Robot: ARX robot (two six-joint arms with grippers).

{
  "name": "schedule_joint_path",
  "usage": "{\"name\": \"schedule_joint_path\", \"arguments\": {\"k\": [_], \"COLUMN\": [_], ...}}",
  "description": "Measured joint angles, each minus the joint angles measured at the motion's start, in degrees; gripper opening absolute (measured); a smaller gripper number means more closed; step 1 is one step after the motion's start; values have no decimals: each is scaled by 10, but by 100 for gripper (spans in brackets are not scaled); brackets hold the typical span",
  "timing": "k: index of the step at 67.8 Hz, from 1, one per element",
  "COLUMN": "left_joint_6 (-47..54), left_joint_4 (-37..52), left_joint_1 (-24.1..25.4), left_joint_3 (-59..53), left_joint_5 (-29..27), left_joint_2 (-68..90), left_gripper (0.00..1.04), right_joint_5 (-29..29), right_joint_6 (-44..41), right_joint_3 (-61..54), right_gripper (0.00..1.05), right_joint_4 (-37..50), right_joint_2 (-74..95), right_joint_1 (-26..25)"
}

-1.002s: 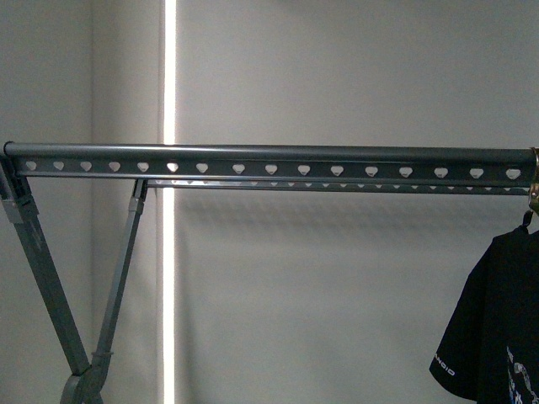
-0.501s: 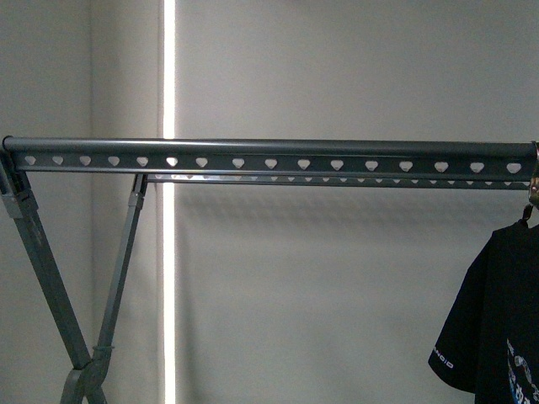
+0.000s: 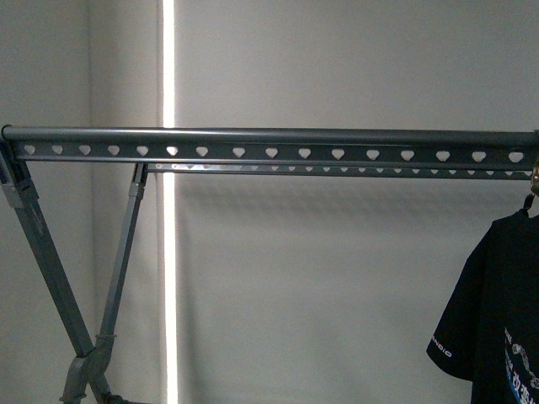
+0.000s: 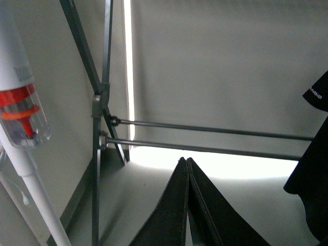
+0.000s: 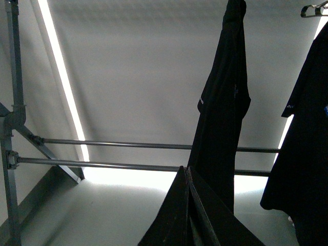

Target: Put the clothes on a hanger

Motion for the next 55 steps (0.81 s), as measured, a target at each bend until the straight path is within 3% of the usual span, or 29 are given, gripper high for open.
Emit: {"name": "schedule_joint_path", "arguments": {"k": [34, 43, 55], "left_joint_6": [0, 0, 0], "left_joint_4": [-3, -3, -3], "left_joint_1": [0, 0, 0], "left_joint_3": [0, 0, 0], "left_joint_5": [0, 0, 0], "left_joint_2": [-3, -3, -3], "left_gripper": [4, 34, 69], "right_joint_5": [0, 0, 0], "right_joint_6": [0, 0, 0], "right_joint_3": [0, 0, 0], "right_gripper": [2, 33, 65], "right_joint_4": [0, 0, 0], "right_joint_2": [0, 0, 0], "right_joint_1": [0, 0, 0]}}
